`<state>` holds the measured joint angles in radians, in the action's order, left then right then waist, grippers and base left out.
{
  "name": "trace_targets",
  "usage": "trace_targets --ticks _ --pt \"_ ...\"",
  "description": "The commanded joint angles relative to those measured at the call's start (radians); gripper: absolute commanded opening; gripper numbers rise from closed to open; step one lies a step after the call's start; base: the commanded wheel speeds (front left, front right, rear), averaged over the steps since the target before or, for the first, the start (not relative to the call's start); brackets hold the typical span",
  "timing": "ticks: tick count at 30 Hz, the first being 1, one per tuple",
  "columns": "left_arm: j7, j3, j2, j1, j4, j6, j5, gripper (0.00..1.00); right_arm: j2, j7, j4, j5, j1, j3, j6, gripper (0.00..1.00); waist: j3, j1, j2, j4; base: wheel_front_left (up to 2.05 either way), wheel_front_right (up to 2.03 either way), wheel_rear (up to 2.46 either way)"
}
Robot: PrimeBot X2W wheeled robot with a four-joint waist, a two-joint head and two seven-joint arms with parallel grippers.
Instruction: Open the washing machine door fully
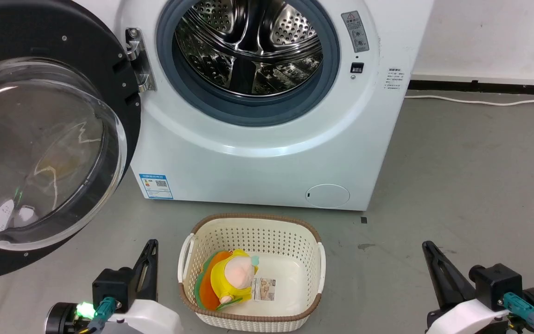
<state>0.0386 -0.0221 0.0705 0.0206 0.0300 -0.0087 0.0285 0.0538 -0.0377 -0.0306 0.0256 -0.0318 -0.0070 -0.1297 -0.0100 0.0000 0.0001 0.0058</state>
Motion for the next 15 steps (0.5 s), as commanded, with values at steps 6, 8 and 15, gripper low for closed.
trace_targets --ticks 6,8,15 --pt "-0.017 0.01 -0.012 -0.015 -0.015 0.007 -0.016 0.0 -0.003 0.016 0.016 -0.013 0.021 0.004 -0.001 0.0 0.004 0.0 -0.0001 -0.002 0.0 0.0 0.0" --pt "-0.025 0.014 -0.015 -0.017 -0.021 0.007 -0.021 0.0 -0.003 0.024 0.021 -0.018 0.025 0.005 -0.001 0.0 0.006 0.0 -0.0001 -0.004 0.0 0.0 0.0" --pt "-0.039 0.022 -0.02 -0.021 -0.03 0.009 -0.028 0.0 -0.004 0.038 0.031 -0.026 0.032 0.007 -0.001 0.0 0.01 0.0 -0.0001 -0.006 0.0 0.0 0.0"
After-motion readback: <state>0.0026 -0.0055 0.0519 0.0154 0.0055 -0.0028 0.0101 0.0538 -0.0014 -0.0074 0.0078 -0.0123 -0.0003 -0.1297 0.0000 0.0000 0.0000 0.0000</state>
